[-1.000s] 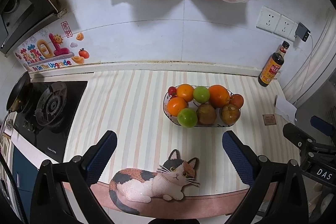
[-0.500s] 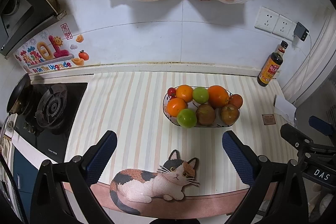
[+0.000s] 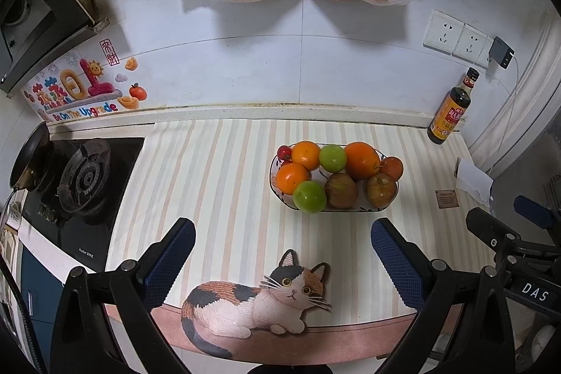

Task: Organize fruits

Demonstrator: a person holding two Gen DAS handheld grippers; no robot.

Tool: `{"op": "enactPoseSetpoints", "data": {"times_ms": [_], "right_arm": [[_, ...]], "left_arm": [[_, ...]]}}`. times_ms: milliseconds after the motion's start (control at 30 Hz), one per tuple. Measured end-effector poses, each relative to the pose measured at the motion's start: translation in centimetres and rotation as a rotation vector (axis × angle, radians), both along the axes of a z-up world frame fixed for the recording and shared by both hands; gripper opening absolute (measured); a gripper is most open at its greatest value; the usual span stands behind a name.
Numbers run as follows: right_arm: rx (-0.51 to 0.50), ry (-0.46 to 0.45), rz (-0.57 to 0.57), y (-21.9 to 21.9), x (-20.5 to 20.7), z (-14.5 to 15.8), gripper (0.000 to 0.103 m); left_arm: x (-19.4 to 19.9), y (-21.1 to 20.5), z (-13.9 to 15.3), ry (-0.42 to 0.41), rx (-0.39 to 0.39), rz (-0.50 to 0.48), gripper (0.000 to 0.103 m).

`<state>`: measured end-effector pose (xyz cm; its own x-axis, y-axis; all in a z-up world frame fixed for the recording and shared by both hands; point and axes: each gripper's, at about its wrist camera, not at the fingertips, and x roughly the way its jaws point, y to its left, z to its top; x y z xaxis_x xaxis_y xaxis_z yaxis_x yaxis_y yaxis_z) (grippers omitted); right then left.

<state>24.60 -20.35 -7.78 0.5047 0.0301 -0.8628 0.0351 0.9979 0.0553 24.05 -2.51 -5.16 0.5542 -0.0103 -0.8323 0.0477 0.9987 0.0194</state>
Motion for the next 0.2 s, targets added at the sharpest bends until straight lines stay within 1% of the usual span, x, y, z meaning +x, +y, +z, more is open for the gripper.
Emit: {"op": "enactPoseSetpoints", "data": {"times_ms": [200], "right_arm": [[0.002, 0.003, 0.002, -0.12, 0.13, -0.07, 0.099]], "left_arm": [[-0.20, -0.31, 0.03, -0.014, 0.004, -0.001, 0.103]]}}
